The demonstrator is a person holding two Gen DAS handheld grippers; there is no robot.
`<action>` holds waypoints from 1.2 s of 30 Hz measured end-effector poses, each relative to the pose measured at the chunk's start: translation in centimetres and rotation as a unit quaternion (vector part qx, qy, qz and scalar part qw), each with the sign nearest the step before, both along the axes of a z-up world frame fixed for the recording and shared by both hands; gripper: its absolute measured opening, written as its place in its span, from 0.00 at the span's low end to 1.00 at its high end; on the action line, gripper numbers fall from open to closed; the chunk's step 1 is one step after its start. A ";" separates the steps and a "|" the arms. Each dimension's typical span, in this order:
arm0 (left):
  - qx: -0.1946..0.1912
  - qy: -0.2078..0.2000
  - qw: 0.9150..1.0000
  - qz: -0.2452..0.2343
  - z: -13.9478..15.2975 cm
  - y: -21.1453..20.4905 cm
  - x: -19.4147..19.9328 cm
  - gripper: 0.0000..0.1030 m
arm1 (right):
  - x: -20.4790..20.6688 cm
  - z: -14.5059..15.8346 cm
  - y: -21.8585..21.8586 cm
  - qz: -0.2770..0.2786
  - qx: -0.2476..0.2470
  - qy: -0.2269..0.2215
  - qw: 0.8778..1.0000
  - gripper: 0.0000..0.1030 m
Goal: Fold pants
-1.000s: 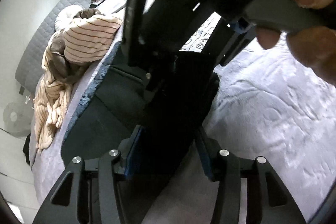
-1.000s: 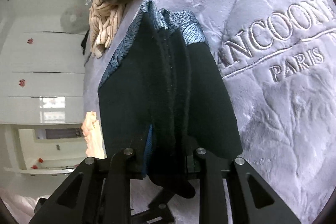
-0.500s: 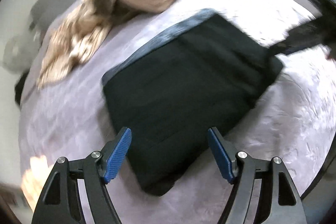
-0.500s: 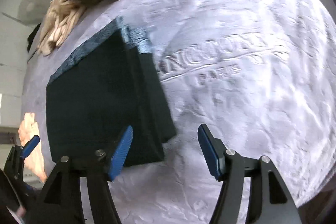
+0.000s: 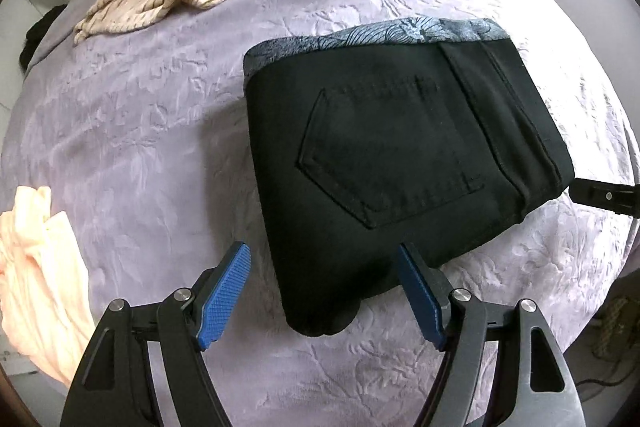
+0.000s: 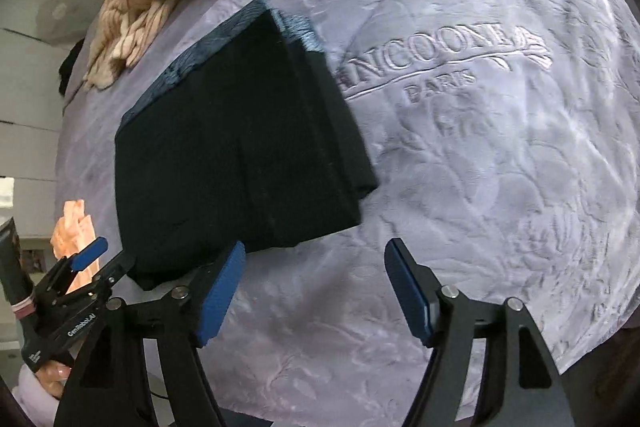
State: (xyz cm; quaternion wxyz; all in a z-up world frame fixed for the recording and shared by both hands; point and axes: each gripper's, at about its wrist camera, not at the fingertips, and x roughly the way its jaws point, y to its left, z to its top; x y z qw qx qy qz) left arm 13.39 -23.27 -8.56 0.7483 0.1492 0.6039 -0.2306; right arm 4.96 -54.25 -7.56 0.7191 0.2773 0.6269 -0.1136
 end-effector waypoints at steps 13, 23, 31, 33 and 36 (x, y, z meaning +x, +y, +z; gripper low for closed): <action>0.000 0.011 1.000 0.025 -0.4 0.6 1.6 0.96 | 1.6 0.4 0.4 0.016 0.000 -0.011 1.000 0.78; 0.010 0.024 0.999 0.040 -1.3 0.6 2.5 0.96 | 3.4 1.4 0.5 0.077 -0.039 -0.058 0.995 1.00; 0.015 0.031 0.998 0.047 -1.7 0.2 3.1 0.96 | 3.6 0.2 -0.2 0.071 0.007 -0.032 0.997 1.00; 0.016 0.036 0.998 0.050 -2.0 0.1 3.4 0.96 | 3.4 -0.1 -0.4 0.069 0.009 -0.026 0.997 1.00; 0.012 0.045 0.997 0.057 -2.3 0.1 3.9 0.96 | 3.1 -0.6 -0.8 0.064 0.018 -0.018 0.998 1.00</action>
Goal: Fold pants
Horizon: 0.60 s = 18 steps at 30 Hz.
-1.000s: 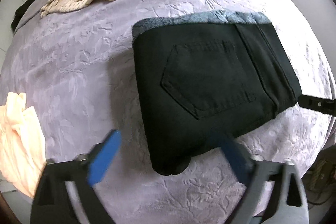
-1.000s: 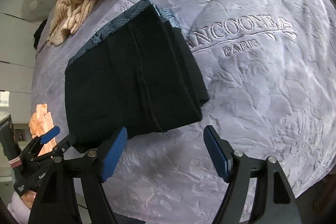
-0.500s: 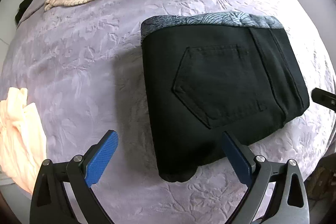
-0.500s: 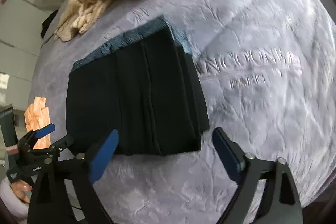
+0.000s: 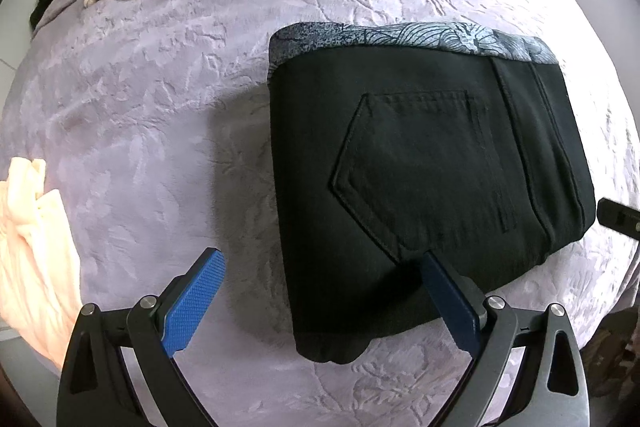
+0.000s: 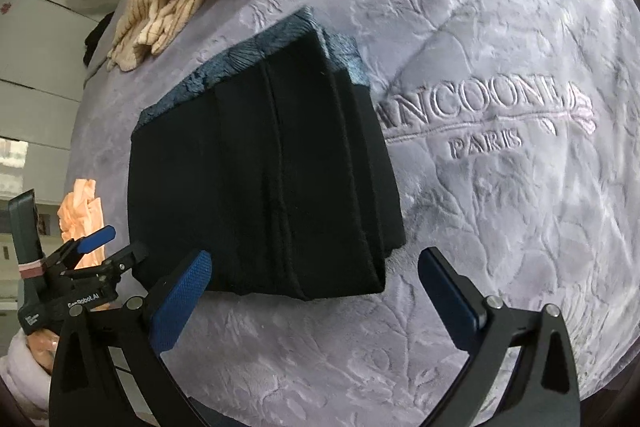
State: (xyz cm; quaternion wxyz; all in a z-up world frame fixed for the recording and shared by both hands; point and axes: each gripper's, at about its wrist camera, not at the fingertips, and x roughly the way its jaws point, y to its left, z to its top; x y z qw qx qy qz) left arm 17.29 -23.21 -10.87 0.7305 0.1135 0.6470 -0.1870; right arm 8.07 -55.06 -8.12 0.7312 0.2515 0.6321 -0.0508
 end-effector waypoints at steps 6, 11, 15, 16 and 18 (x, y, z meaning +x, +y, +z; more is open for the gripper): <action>-0.022 0.017 1.000 0.014 -0.5 0.3 2.4 0.96 | -0.2 -0.7 -0.9 0.001 0.013 0.015 1.000 1.00; -0.036 0.023 0.999 0.002 -0.9 0.0 4.0 0.96 | -0.1 -1.1 -1.9 -0.005 0.017 0.019 1.000 1.00; -0.055 0.035 0.998 0.010 -1.6 -0.3 5.1 0.96 | 0.7 -1.5 -2.4 0.009 0.018 0.023 1.000 1.00; -0.056 0.035 0.998 0.012 -1.8 -0.3 5.4 0.96 | 1.0 -1.6 -2.6 0.015 0.016 0.024 0.999 1.00; -0.062 0.036 0.997 0.017 -2.0 -0.4 6.2 0.96 | 1.6 -1.8 -3.0 0.025 0.013 0.025 0.999 1.00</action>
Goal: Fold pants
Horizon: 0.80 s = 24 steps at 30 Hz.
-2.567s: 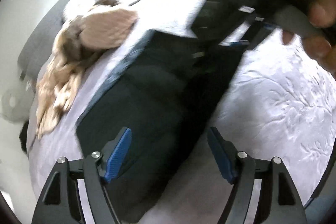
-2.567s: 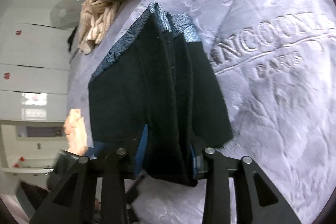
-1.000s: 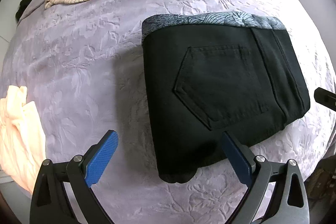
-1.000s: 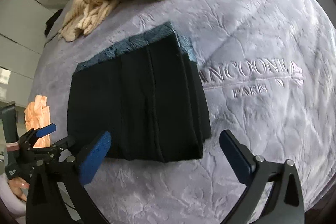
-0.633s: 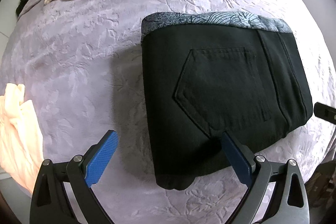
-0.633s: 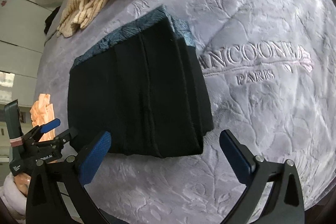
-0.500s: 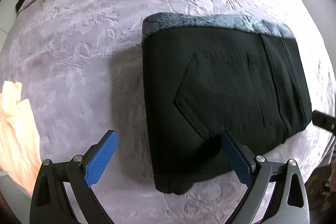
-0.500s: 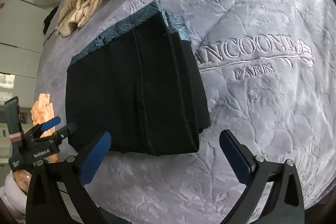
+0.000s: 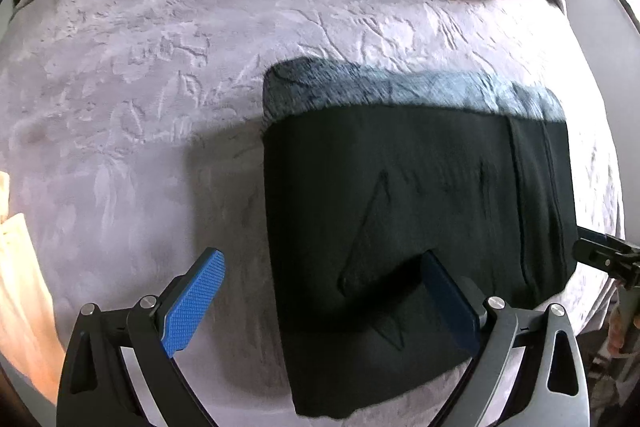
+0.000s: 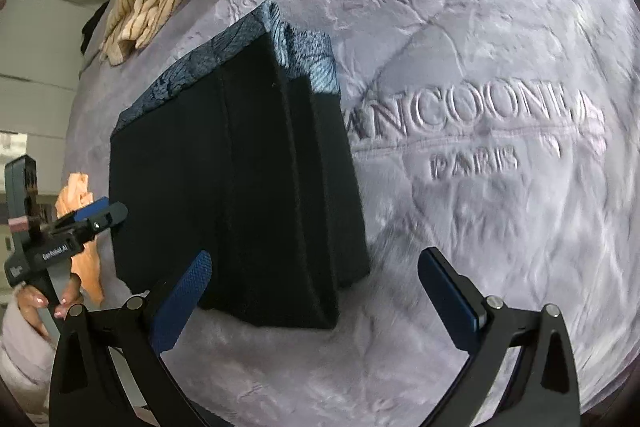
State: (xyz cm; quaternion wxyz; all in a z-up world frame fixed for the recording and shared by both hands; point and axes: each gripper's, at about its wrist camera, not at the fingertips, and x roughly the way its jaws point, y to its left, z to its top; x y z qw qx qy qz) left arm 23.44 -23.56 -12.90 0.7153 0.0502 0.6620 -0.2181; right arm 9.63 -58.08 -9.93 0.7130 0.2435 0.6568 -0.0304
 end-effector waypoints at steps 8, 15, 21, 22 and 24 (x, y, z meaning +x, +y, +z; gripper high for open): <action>-0.041 0.014 0.999 -0.007 -2.2 -0.4 2.2 0.99 | 3.1 -2.1 -2.2 0.010 0.075 -0.025 0.997 1.00; -0.104 0.033 0.994 0.018 -4.7 -0.4 2.5 0.99 | 4.4 -5.6 -2.5 0.016 0.149 -0.037 0.988 1.00; -0.133 0.057 0.988 0.046 -5.3 0.1 2.1 0.98 | 3.7 -6.0 -3.5 -0.016 0.173 -0.032 0.984 0.93; -0.144 0.059 0.987 0.046 -5.1 0.1 1.9 0.85 | 3.6 -5.9 -3.4 -0.016 0.173 -0.030 0.984 0.85; -0.160 0.056 0.985 0.042 -4.0 0.5 1.3 0.71 | 3.4 -5.6 -3.4 -0.022 0.202 -0.038 0.978 0.65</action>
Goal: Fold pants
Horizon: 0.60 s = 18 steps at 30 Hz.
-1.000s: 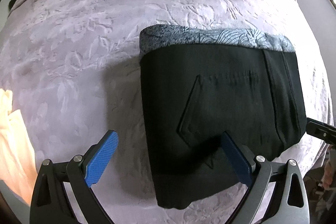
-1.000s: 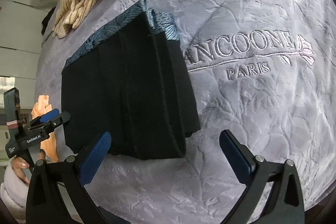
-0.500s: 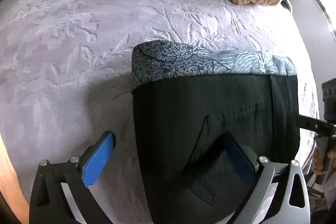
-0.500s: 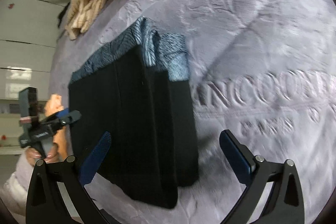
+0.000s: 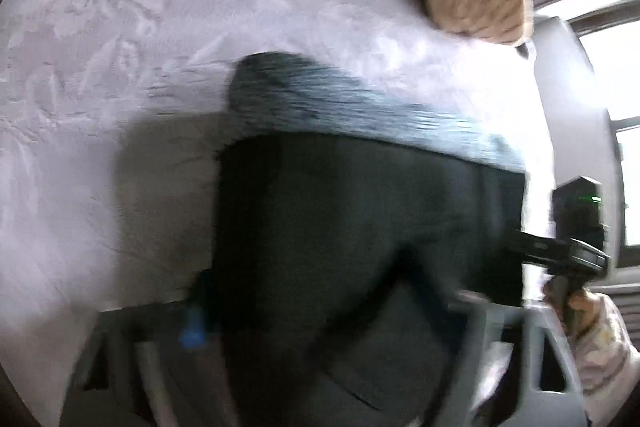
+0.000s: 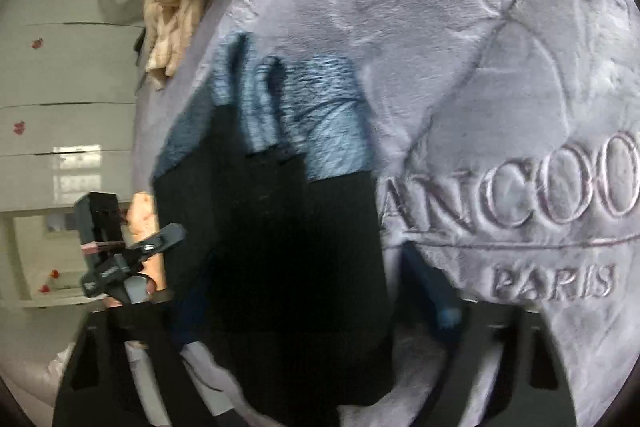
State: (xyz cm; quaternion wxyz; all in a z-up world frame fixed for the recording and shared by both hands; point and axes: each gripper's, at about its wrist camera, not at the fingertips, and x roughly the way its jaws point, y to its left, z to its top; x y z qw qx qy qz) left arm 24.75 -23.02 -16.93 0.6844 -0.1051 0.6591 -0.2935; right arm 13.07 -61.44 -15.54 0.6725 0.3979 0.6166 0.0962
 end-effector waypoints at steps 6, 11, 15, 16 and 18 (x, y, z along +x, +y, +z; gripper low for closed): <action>0.004 -0.023 1.000 0.004 2.8 0.0 -1.5 0.59 | -0.8 1.1 0.2 -0.014 0.010 -0.004 1.000 0.52; 0.009 -0.035 0.999 0.010 5.9 1.2 -3.8 0.57 | -1.7 3.9 1.0 -0.007 0.035 -0.022 0.999 0.49; 0.008 -0.039 0.999 0.020 8.2 4.2 -5.7 0.57 | -3.0 6.3 2.8 -0.009 0.052 -0.032 0.998 0.49; 0.009 -0.040 0.999 0.019 8.7 5.2 -6.4 0.57 | -3.6 7.0 3.6 -0.011 0.058 -0.037 0.998 0.49; 0.007 -0.042 0.999 0.017 9.3 6.6 -7.4 0.57 | -4.5 8.0 5.2 -0.013 0.063 -0.042 0.997 0.49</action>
